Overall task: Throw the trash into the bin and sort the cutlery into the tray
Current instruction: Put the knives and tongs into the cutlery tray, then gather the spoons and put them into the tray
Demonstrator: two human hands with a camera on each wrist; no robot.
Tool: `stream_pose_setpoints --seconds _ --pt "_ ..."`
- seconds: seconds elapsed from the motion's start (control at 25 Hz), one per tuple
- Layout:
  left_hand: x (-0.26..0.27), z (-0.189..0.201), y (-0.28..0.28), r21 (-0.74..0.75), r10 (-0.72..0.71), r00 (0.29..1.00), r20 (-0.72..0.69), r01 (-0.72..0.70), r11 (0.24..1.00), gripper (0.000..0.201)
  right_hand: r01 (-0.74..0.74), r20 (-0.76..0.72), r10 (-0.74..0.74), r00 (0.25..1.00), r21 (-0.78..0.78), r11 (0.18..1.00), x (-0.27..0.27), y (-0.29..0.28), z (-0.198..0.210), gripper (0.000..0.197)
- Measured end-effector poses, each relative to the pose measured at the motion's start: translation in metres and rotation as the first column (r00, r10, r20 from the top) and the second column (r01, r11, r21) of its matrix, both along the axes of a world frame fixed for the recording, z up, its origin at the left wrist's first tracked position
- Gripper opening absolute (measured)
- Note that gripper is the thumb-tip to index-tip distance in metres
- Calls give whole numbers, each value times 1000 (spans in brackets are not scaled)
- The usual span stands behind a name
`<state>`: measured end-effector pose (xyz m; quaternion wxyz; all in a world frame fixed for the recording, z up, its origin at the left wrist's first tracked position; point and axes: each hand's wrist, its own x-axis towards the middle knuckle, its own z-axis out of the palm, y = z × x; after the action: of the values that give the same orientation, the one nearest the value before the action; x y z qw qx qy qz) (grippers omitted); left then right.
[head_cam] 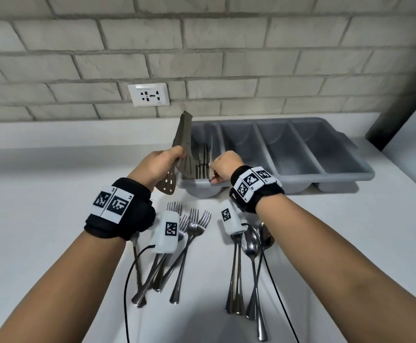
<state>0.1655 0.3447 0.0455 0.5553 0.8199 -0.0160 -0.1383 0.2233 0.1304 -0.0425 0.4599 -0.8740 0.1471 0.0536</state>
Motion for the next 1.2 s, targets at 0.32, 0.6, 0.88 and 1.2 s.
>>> stream_pose_setpoints --seconds 0.32,0.6,0.88,1.2 --pt "17 -7 -68 -53 -103 994 -31 101 994 50 89 249 -83 965 -14 996 -86 -62 6 12" --pt "86 -70 -193 243 -309 930 199 258 935 48 -20 -209 2 978 -82 996 -167 -119 -65 82" --pt "116 -127 -230 779 -569 820 53 323 537 65 -58 -259 51 964 -19 998 -177 -107 -81 95" --pt "-9 -100 -159 524 -283 893 350 64 849 32 -80 -257 92 962 59 995 -181 -96 -62 49"
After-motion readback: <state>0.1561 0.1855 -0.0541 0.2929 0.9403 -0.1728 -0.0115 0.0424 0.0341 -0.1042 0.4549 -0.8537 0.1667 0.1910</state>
